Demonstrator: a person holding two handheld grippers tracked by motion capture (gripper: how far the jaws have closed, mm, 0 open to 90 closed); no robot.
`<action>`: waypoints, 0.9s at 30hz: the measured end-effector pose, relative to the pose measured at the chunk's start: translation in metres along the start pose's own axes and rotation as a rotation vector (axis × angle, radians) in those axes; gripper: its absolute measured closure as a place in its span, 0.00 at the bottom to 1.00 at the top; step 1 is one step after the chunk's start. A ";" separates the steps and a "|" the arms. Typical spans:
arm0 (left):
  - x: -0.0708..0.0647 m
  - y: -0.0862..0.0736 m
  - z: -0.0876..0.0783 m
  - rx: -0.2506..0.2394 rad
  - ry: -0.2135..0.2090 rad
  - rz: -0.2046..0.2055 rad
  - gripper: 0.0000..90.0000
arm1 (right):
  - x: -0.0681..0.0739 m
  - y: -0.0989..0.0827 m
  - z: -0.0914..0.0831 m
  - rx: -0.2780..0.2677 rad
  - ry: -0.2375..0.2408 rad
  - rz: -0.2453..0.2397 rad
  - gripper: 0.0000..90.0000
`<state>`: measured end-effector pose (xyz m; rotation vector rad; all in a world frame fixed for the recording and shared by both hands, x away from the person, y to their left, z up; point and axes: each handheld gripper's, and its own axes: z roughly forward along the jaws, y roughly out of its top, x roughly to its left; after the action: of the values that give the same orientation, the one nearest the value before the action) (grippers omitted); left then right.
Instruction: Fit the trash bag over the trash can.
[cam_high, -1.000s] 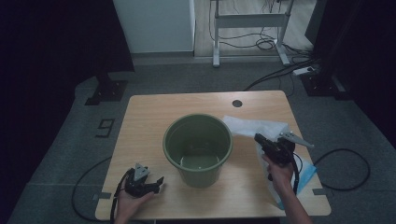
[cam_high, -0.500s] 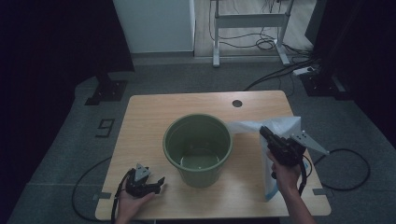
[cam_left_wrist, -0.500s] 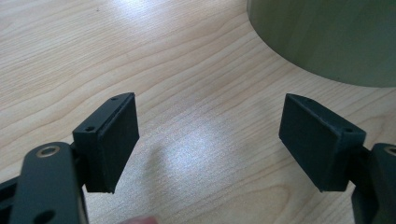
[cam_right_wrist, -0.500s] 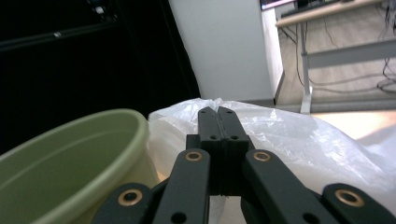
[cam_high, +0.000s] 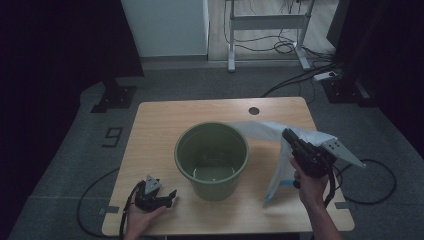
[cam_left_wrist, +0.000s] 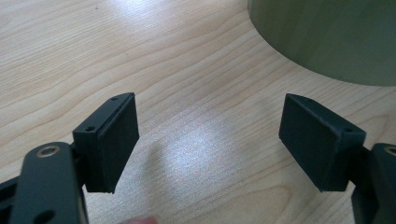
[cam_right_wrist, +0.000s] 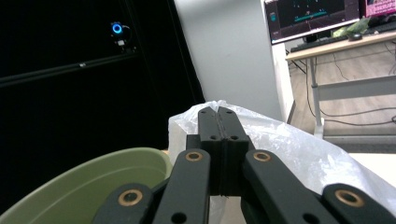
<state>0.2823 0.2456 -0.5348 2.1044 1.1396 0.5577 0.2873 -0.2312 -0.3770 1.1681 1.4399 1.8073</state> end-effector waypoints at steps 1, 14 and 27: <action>0.000 0.000 0.000 -0.001 0.000 -0.001 0.22 | 0.000 0.001 -0.001 0.000 0.003 0.000 0.99; 0.000 0.001 0.003 0.006 -0.002 -0.011 0.22 | -0.016 0.004 0.012 0.031 0.003 -0.040 0.99; 0.003 0.002 0.008 0.010 0.004 -0.028 0.22 | -0.039 0.007 0.032 0.057 0.018 -0.073 0.99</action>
<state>0.2895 0.2443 -0.5388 2.0931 1.1749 0.5450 0.3343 -0.2500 -0.3803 1.1153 1.5327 1.7421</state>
